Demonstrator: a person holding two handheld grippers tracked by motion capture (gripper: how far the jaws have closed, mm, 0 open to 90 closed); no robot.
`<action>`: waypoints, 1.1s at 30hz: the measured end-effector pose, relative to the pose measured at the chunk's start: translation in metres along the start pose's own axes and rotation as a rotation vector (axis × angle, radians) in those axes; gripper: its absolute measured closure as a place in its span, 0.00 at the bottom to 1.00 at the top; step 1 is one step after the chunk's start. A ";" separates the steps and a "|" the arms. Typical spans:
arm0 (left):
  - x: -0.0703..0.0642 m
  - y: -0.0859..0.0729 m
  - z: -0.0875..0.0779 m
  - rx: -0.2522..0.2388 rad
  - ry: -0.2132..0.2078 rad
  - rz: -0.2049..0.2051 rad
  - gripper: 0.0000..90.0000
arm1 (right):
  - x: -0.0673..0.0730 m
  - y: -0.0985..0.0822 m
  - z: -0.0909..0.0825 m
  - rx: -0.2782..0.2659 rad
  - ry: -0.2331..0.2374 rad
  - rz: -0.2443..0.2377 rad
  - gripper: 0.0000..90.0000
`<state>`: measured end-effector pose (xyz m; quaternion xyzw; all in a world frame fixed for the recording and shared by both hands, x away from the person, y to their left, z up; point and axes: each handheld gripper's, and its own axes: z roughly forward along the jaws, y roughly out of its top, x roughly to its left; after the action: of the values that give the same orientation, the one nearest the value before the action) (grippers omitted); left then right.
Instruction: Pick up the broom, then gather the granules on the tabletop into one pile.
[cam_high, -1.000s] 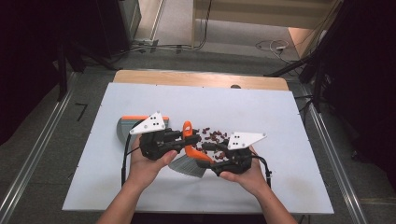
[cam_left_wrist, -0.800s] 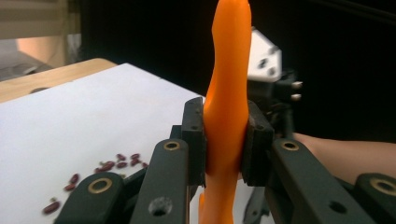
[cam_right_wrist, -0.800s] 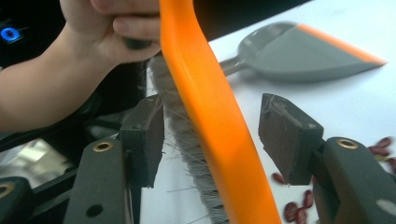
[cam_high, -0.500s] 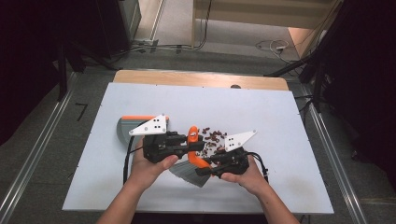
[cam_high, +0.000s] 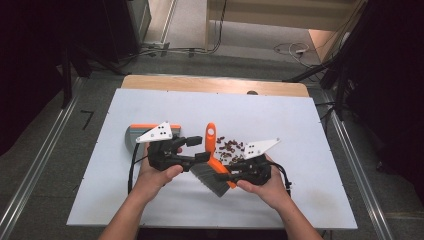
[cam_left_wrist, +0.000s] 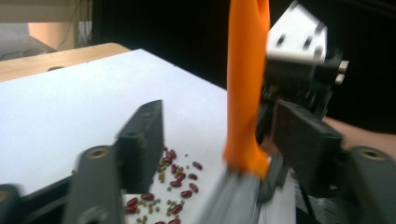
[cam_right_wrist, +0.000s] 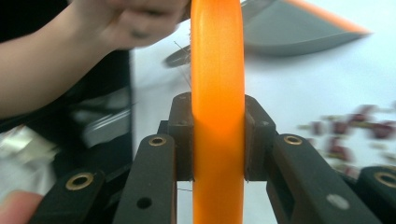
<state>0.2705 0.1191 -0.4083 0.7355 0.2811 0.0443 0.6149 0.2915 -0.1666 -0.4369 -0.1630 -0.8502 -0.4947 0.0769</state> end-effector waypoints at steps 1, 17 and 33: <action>0.000 -0.001 0.000 0.003 0.017 0.003 0.29 | 0.000 0.001 -0.003 -0.007 -0.041 0.000 0.77; 0.001 -0.017 -0.007 0.015 0.097 0.004 0.00 | -0.015 0.002 -0.050 -0.059 -0.384 0.111 0.77; 0.007 -0.047 -0.053 -0.006 0.177 0.012 0.00 | -0.046 -0.003 -0.072 -0.003 -0.555 0.243 0.77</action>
<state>0.2372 0.1732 -0.4414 0.7284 0.3297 0.1139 0.5897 0.3312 -0.2392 -0.4166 -0.3924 -0.8124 -0.4196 -0.0999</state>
